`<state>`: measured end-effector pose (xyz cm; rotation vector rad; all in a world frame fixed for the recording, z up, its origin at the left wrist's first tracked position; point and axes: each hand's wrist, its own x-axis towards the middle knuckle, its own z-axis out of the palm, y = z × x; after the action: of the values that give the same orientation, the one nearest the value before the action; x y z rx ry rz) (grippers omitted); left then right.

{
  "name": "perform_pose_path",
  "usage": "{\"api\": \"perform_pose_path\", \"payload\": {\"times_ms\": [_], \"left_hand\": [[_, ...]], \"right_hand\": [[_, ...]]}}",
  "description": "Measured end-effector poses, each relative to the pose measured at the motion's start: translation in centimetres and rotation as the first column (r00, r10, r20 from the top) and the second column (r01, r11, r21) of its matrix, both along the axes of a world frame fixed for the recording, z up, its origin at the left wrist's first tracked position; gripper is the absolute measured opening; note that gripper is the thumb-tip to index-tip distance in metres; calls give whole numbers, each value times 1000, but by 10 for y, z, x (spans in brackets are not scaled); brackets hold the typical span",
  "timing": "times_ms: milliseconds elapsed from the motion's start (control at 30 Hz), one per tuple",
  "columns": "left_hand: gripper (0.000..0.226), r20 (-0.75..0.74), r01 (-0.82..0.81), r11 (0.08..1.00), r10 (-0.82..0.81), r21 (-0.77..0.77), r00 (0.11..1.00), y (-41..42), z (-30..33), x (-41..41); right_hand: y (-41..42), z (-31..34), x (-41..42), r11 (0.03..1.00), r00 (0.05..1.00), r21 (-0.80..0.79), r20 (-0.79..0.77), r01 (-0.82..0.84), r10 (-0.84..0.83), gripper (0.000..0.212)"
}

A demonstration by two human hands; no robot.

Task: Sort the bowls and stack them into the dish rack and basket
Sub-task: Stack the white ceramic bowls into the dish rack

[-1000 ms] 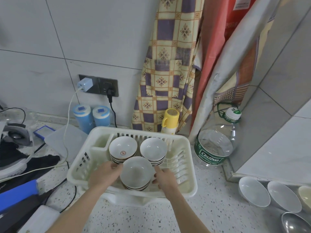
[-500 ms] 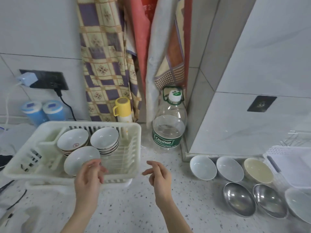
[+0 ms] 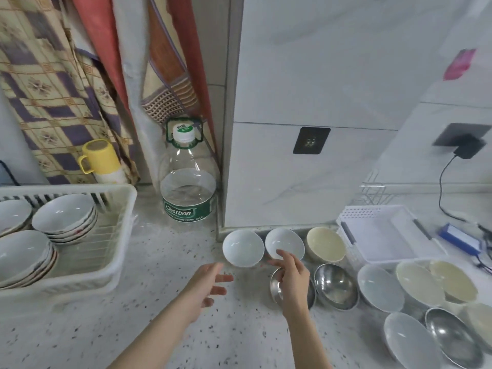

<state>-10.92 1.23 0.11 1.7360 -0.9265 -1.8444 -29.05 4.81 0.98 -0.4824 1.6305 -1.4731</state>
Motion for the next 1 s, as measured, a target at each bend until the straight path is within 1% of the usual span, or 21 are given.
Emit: {"api": "perform_pose_path", "payload": {"times_ms": [67, 167, 233, 300, 400, 500, 567, 633, 733, 833, 900, 1000], "left_hand": [[17, -7, 12, 996, -12, 86, 1000, -7, -5, -16], [20, -33, -14, 988, 20, 156, 999, -18, -12, -31], [19, -36, -35, 982, 43, 185, 998, -23, -17, -37], [17, -40, -71, 979, 80, 193, 996, -27, -22, -41], [16, -53, -120, 976, 132, 181, 990, -30, -30, -48], [19, -90, -159, 976, 174, 147, 981, -33, -39, -52], [23, -76, -169, 980, 178, 107, 981, -36, -43, -53], [26, -48, -172, 982, 176, 74, 983, -39, -46, -52], [23, -37, -172, 981, 176, 88, 984, -41, -50, -51], [25, -50, -150, 982, 157, 115, 986, -43, -53, -54], [29, -39, -181, 979, 185, 95, 982, -43, -55, -56], [30, 20, -247, 968, 247, 44, 969, -38, -57, -48]], "right_hand": [[-3, -1, -25, 997, 999, 72, -47, 19, -15, 15], [-6, -4, -58, 985, 992, 160, -121, 59, -40, 14], [-9, -7, -74, 971, 973, 225, -229, 86, -33, 13], [-14, -11, -83, 950, 941, 302, -337, 76, 32, 19], [-23, -15, -89, 913, 905, 407, -399, 34, 144, 25], [-33, -22, -93, 892, 915, 452, -360, 2, 180, 25], [-36, -28, -96, 883, 930, 470, -317, -13, 183, 21], [-37, -32, -99, 878, 935, 479, -312, 2, 169, 18], [-40, -36, -100, 877, 937, 480, -312, 12, 158, 15], [-45, -39, -99, 870, 940, 493, -285, -23, 186, 11], [-49, -39, -100, 860, 937, 508, -272, -55, 220, 8], [-55, -41, -104, 849, 938, 523, -259, -66, 232, 9]]}}
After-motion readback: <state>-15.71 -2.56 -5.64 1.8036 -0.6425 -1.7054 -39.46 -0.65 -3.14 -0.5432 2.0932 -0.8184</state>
